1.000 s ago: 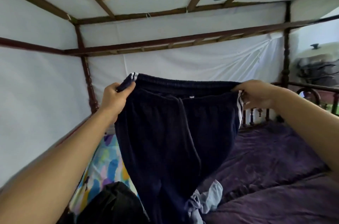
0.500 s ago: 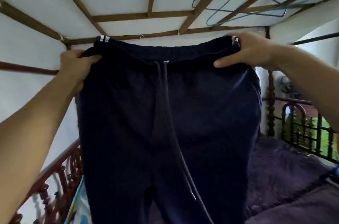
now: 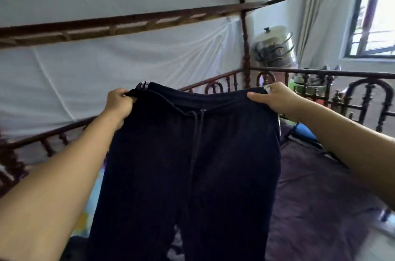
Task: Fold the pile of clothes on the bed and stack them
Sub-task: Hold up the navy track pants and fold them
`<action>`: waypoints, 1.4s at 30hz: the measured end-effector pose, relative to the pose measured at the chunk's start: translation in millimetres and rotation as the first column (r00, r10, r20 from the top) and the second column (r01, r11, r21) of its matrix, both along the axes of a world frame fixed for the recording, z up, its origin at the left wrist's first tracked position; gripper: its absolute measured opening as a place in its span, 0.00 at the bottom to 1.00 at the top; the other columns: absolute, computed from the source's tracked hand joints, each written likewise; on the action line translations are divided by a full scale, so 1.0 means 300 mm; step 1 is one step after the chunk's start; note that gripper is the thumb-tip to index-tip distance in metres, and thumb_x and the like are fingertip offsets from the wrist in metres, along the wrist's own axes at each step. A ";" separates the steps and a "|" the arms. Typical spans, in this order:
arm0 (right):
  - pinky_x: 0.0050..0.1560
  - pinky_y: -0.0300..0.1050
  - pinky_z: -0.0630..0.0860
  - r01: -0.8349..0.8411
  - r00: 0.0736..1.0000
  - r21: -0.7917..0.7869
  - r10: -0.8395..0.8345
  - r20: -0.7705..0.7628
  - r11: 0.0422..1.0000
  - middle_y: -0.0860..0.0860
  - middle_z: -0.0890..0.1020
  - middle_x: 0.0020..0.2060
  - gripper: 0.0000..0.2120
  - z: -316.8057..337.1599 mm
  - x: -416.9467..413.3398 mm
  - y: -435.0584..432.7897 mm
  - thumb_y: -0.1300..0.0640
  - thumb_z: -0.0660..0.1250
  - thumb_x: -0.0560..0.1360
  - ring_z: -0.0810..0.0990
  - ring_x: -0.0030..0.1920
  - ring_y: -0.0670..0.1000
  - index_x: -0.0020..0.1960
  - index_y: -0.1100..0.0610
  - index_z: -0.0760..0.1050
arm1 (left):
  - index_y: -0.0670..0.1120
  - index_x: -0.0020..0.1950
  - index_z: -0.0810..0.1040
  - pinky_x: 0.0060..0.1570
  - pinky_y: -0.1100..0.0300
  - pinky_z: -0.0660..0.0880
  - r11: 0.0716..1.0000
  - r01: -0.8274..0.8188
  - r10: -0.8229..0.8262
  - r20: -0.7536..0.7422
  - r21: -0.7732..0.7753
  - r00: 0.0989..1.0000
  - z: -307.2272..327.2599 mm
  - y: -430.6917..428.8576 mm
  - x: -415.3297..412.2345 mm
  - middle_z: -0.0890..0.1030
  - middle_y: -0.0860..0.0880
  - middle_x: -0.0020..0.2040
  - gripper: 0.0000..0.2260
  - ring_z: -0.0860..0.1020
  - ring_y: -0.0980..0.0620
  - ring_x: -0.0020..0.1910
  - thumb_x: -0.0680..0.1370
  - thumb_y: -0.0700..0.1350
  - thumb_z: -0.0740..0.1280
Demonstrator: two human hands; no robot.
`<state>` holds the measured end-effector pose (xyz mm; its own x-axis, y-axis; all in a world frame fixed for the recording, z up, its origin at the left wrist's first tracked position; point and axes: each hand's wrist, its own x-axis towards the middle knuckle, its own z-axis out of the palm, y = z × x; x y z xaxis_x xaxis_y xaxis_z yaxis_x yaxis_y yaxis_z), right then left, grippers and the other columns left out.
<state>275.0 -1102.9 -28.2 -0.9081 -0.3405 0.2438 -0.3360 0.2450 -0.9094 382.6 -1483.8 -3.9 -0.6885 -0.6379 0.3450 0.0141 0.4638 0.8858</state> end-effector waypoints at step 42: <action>0.53 0.52 0.73 0.007 0.803 0.830 -0.497 0.328 0.558 0.58 0.75 0.61 0.24 -1.744 -1.644 1.456 0.51 0.66 0.75 0.75 0.60 0.61 0.70 0.52 0.67 | 0.49 0.50 0.76 0.37 0.62 0.69 0.988 0.088 -0.157 0.839 0.130 0.521 -1.728 1.565 -1.760 0.77 0.52 0.40 0.06 0.76 0.50 0.42 0.75 0.40 0.68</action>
